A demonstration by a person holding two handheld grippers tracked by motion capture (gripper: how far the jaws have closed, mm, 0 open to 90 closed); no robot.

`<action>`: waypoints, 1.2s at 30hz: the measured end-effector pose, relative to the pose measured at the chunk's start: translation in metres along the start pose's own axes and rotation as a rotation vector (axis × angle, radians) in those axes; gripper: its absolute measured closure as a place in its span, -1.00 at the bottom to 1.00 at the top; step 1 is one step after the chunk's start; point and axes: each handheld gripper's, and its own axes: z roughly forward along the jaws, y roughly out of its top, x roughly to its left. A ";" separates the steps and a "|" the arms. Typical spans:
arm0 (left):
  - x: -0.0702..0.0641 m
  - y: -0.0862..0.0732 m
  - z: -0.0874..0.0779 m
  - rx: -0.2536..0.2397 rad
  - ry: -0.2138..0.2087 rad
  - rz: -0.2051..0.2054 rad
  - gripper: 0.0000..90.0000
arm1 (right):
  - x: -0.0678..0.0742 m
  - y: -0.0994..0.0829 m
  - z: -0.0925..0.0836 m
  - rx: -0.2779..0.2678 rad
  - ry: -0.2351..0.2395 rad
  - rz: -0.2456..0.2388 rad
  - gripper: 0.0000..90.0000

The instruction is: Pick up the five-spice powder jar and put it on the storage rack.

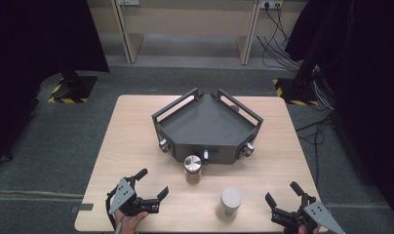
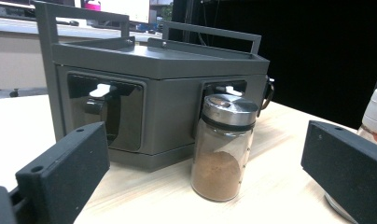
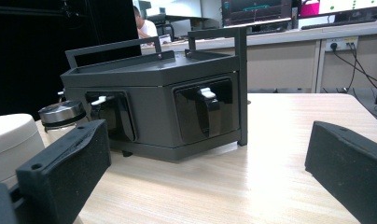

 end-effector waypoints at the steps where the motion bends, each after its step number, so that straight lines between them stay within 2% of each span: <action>1: -0.001 0.001 0.003 0.004 -0.002 0.000 -1.00 | 0.000 0.000 0.000 0.000 0.000 -0.001 -0.99; 9: -0.005 0.003 0.015 0.006 -0.024 0.001 -1.00 | 0.000 0.000 0.000 -0.001 0.002 0.000 -0.99; 16: -0.007 0.004 0.022 0.005 -0.027 -0.003 -1.00 | 0.000 0.000 0.000 0.000 0.002 -0.002 -0.99; 22: -0.009 0.005 0.032 0.014 -0.033 0.011 -1.00 | 0.000 0.000 0.000 -0.001 0.002 -0.001 -0.99; 36: -0.014 -0.001 0.066 0.043 -0.039 0.011 -1.00 | -0.001 -0.001 0.000 -0.005 0.007 -0.004 -0.99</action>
